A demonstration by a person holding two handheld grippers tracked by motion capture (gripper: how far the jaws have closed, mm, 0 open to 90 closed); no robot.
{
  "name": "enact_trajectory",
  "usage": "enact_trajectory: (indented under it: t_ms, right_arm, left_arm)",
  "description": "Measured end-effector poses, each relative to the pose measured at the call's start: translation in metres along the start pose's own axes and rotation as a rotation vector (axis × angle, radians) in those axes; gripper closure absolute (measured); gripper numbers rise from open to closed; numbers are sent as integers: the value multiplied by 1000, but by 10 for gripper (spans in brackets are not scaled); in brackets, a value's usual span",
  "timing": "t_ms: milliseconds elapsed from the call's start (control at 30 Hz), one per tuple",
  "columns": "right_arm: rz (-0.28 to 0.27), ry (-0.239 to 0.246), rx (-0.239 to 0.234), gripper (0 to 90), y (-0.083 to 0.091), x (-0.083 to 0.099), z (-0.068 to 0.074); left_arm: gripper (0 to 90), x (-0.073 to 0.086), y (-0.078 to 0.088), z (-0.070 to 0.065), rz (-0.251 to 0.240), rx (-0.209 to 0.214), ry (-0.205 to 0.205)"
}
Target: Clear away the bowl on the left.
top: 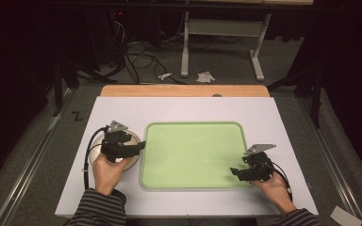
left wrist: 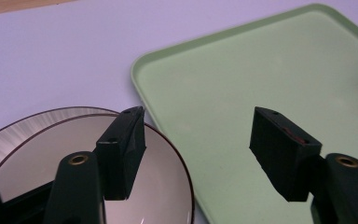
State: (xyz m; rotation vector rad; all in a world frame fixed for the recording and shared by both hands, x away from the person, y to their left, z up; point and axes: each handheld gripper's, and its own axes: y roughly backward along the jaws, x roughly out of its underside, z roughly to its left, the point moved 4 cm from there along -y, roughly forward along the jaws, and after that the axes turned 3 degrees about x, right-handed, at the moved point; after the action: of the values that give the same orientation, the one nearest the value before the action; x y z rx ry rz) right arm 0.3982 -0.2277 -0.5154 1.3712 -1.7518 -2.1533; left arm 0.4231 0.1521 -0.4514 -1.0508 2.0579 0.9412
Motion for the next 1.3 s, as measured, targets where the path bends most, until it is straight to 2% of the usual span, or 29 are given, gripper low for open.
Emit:
enact_trajectory:
  t_ms: [467, 600, 767, 967, 1033, 1300]
  right_arm:
    - [-1, 4, -2, 324, 1, 0, 1]
    - [1, 7, -8, 324, 0, 0, 2]
    - [2, 2, -6, 324, 0, 0, 1]
    - [3, 6, -11, 323, 0, 0, 2]
    - [3, 2, -10, 323, 0, 0, 2]
    - [5, 3, -13, 323, 0, 0, 2]
  left_arm:
    - [352, -11, 5, 23, -25, -61, 26]
    - [343, -15, 6, 30, -35, -75, 51]
    - [337, -20, 8, 39, -56, -97, 62]
    - [331, -24, 11, 49, -58, -121, 81]
    - [332, -26, 12, 53, -58, -138, 70]
    - [331, -31, 16, 68, -72, -183, 96]
